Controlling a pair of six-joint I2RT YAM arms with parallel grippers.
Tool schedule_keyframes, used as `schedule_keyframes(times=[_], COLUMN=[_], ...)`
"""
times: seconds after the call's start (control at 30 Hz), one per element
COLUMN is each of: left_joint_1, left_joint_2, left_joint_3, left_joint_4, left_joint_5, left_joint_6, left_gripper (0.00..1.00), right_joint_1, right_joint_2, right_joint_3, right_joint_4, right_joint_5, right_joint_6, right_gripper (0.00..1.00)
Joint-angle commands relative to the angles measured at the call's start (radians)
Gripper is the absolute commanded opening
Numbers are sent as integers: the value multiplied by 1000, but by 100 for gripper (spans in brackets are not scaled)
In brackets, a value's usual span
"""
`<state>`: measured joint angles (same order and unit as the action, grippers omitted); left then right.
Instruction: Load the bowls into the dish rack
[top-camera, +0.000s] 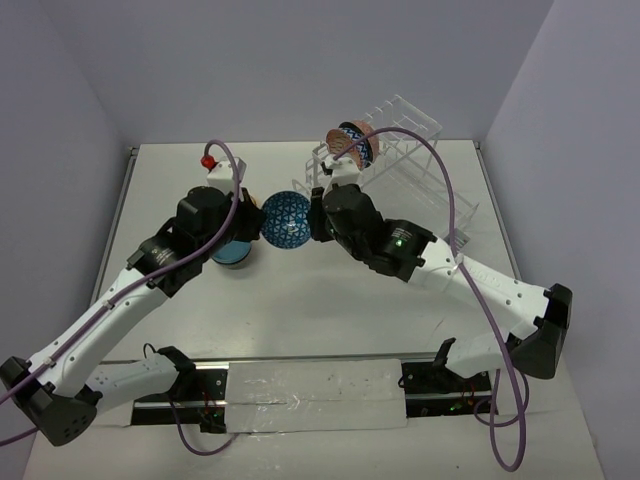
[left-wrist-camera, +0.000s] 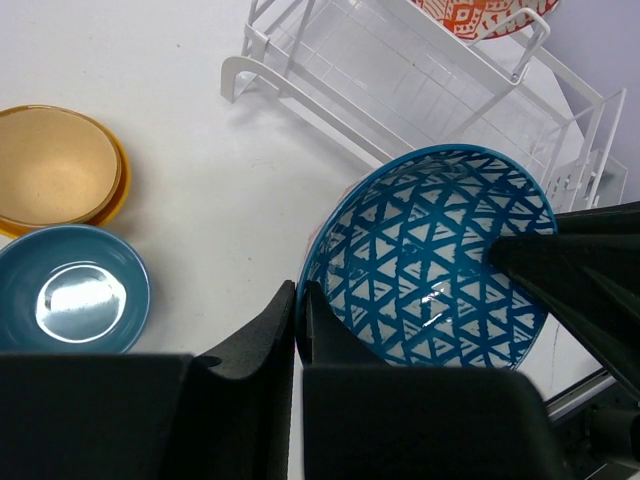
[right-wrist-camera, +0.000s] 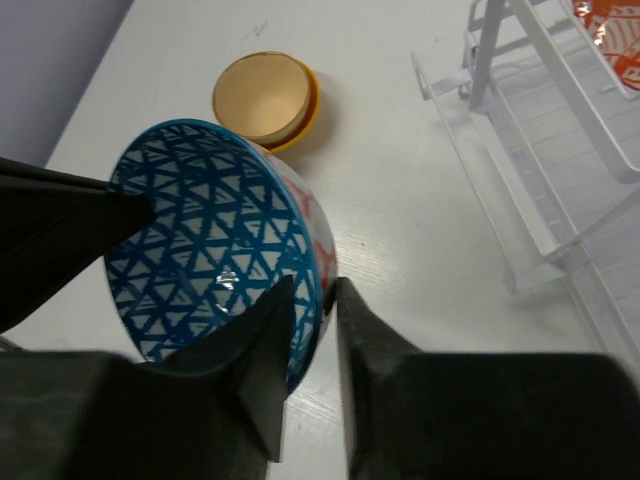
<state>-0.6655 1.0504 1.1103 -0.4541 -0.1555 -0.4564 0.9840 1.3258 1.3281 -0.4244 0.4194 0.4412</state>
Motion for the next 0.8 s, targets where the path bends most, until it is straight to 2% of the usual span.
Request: schedule_keyframes(times=[0.0, 0.2, 0.27, 0.3, 0.33, 0.4, 0.43, 0.5, 0.53, 0.63, 0.73, 0.77], left_joint_1=[-16, -25, -25, -25, -25, -25, -23, -23, -23, -22, -2, 10], left_joint_2=[-41, -55, -58, -59, -62, -72, -76, -84, -86, -79, -76, -75], left_joint_3=[11, 19, 22, 22, 22, 19, 22, 25, 26, 40, 40, 36], left_joint_4=[69, 71, 68, 69, 72, 78, 78, 77, 72, 43, 31, 40], left_joint_5=[28, 48, 54, 66, 71, 79, 77, 73, 51, -22, -45, 0], left_joint_6=[5, 7, 9, 9, 9, 4, 1, -11, -18, -51, -57, -51], left_gripper=[0, 0, 5, 10, 24, 42, 61, 75, 85, 98, 99, 99], right_joint_1=[10, 10, 12, 12, 12, 13, 13, 13, 12, 13, 8, 5], right_joint_2=[12, 27, 29, 29, 29, 24, 21, 4, -2, -37, -77, -94], right_joint_3=[57, 83, 94, 97, 105, 115, 121, 126, 122, 115, 125, 135], right_joint_4=[-2, -33, -46, -51, -60, -77, -94, -108, -115, -149, -181, -188], right_joint_5=[44, 68, 81, 91, 97, 126, 139, 176, 188, 266, 353, 367], right_joint_6=[16, 13, 7, 2, -1, -15, -19, -41, -50, -94, -165, -214], right_gripper=[26, 2, 0, 0, 0, 0, 0, 0, 0, 0, 0, 0])
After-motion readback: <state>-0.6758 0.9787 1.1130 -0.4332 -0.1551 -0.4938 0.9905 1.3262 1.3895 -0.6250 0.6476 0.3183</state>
